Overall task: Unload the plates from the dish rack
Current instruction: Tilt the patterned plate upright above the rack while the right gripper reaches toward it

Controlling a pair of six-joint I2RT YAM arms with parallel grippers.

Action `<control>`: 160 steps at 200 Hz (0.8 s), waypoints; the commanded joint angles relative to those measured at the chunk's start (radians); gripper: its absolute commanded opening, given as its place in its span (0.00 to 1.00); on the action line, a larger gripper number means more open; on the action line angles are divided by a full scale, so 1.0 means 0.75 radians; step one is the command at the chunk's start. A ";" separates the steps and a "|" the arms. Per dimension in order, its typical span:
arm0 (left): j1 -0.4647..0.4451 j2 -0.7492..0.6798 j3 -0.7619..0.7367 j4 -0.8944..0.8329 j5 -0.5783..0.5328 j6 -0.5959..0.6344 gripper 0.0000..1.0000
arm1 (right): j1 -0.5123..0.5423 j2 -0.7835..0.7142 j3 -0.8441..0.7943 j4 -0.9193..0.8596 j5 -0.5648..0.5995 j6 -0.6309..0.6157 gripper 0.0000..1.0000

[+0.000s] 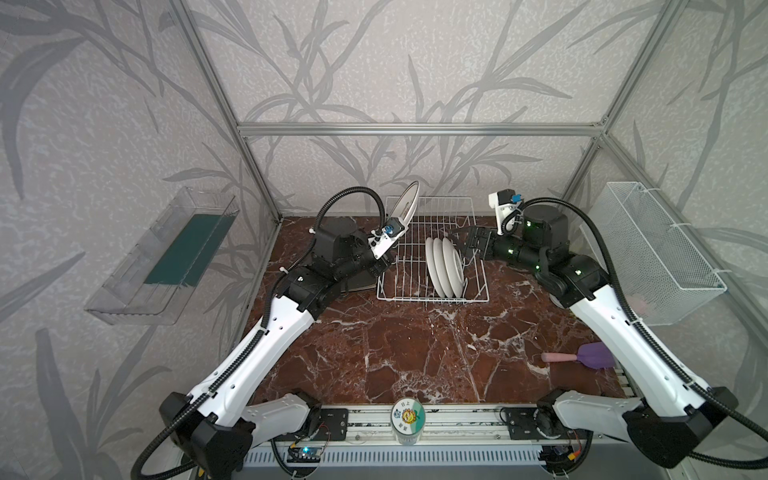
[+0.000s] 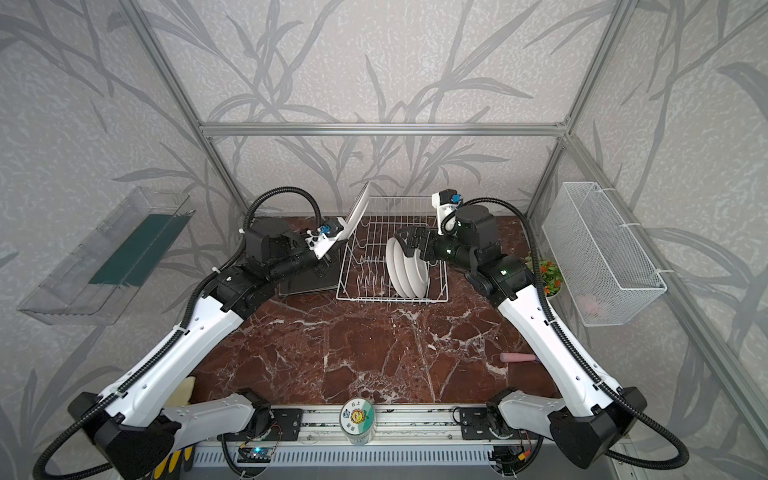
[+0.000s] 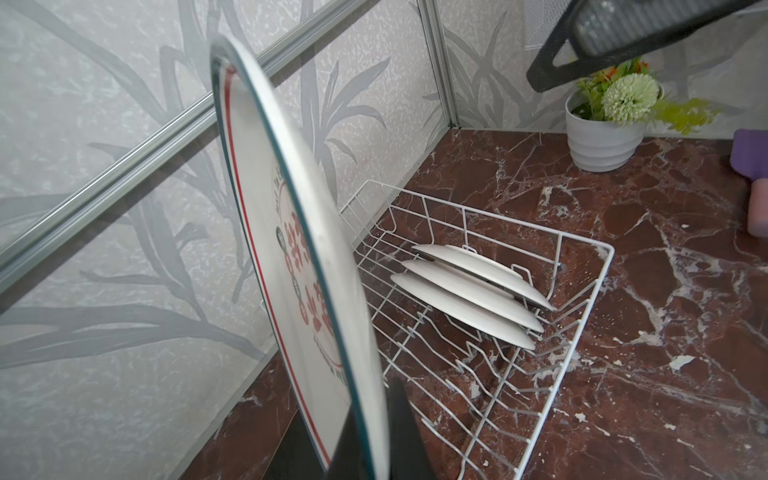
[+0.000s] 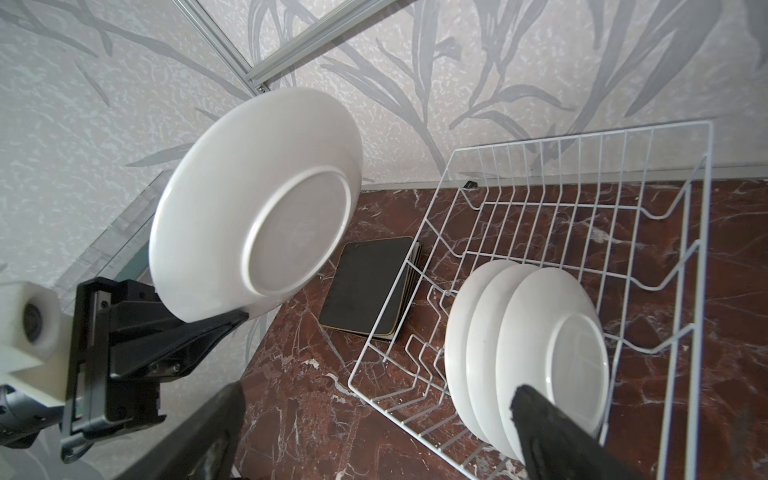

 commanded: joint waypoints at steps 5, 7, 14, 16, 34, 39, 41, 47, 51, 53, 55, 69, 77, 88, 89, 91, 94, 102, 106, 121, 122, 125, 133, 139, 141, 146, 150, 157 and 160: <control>-0.035 -0.045 -0.063 0.146 -0.033 0.260 0.00 | -0.003 0.038 0.075 0.050 -0.065 0.075 0.99; -0.039 -0.047 -0.070 0.151 -0.037 0.273 0.00 | -0.003 0.042 0.076 0.051 -0.064 0.076 0.99; -0.050 -0.050 -0.090 0.162 -0.059 0.313 0.00 | -0.003 0.051 0.084 0.051 -0.064 0.080 1.00; -0.053 -0.050 -0.095 0.165 -0.066 0.322 0.00 | -0.003 0.054 0.088 0.051 -0.065 0.083 0.99; -0.086 -0.048 -0.111 0.166 -0.127 0.394 0.00 | -0.003 0.088 0.116 0.044 -0.088 0.088 1.00; -0.097 -0.050 -0.115 0.164 -0.140 0.411 0.00 | -0.003 0.098 0.121 0.043 -0.092 0.092 1.00; -0.099 -0.050 -0.117 0.165 -0.142 0.419 0.00 | -0.004 0.102 0.124 0.042 -0.094 0.094 1.00; -0.111 -0.052 -0.127 0.164 -0.153 0.441 0.00 | -0.003 0.112 0.130 0.039 -0.096 0.100 0.99; -0.117 -0.054 -0.133 0.164 -0.153 0.464 0.00 | -0.003 0.119 0.133 0.039 -0.097 0.104 0.99; -0.120 -0.054 -0.137 0.164 -0.156 0.475 0.00 | -0.003 0.122 0.134 0.038 -0.095 0.106 0.99; -0.124 -0.055 -0.141 0.165 -0.157 0.486 0.00 | -0.003 0.125 0.135 0.036 -0.095 0.110 0.98; -0.154 -0.058 -0.164 0.180 -0.201 0.558 0.00 | -0.003 0.148 0.142 0.030 -0.080 0.130 0.97; -0.171 -0.055 -0.173 0.189 -0.233 0.595 0.00 | -0.003 0.160 0.146 0.025 -0.073 0.139 0.95; -0.191 -0.050 -0.181 0.198 -0.272 0.649 0.00 | -0.004 0.179 0.152 0.017 -0.068 0.151 0.92; -0.193 -0.050 -0.182 0.198 -0.277 0.652 0.00 | -0.004 0.181 0.152 0.016 -0.068 0.152 0.92; -0.197 -0.050 -0.185 0.199 -0.282 0.663 0.00 | -0.003 0.185 0.153 0.015 -0.068 0.154 0.91; -0.204 -0.048 -0.188 0.202 -0.290 0.677 0.00 | -0.003 0.190 0.154 0.015 -0.070 0.154 0.91; -0.221 -0.046 -0.199 0.213 -0.315 0.709 0.00 | -0.003 0.203 0.157 0.020 -0.083 0.186 0.88; -0.230 -0.046 -0.205 0.220 -0.326 0.731 0.00 | -0.003 0.211 0.156 0.025 -0.092 0.202 0.86; -0.255 -0.049 -0.242 0.256 -0.363 0.819 0.00 | -0.003 0.234 0.163 0.023 -0.098 0.227 0.80; -0.257 -0.049 -0.243 0.259 -0.366 0.822 0.00 | -0.003 0.235 0.163 0.020 -0.096 0.228 0.80; -0.261 -0.051 -0.253 0.272 -0.373 0.834 0.00 | -0.003 0.240 0.166 0.013 -0.092 0.231 0.78; -0.271 -0.056 -0.277 0.308 -0.392 0.863 0.00 | -0.003 0.252 0.172 -0.013 -0.075 0.236 0.74; -0.276 -0.060 -0.293 0.331 -0.403 0.881 0.00 | -0.003 0.259 0.175 -0.031 -0.066 0.237 0.72; -0.277 -0.061 -0.298 0.340 -0.405 0.886 0.00 | -0.003 0.262 0.175 -0.037 -0.062 0.238 0.71; -0.280 -0.063 -0.306 0.356 -0.413 0.893 0.00 | -0.003 0.268 0.174 -0.047 -0.057 0.240 0.69; -0.281 -0.064 -0.311 0.366 -0.418 0.899 0.00 | -0.003 0.273 0.174 -0.054 -0.055 0.242 0.68; -0.283 -0.064 -0.315 0.378 -0.424 0.903 0.00 | -0.003 0.279 0.167 -0.053 -0.059 0.245 0.66; -0.285 -0.064 -0.316 0.383 -0.426 0.903 0.00 | -0.003 0.282 0.164 -0.049 -0.063 0.246 0.65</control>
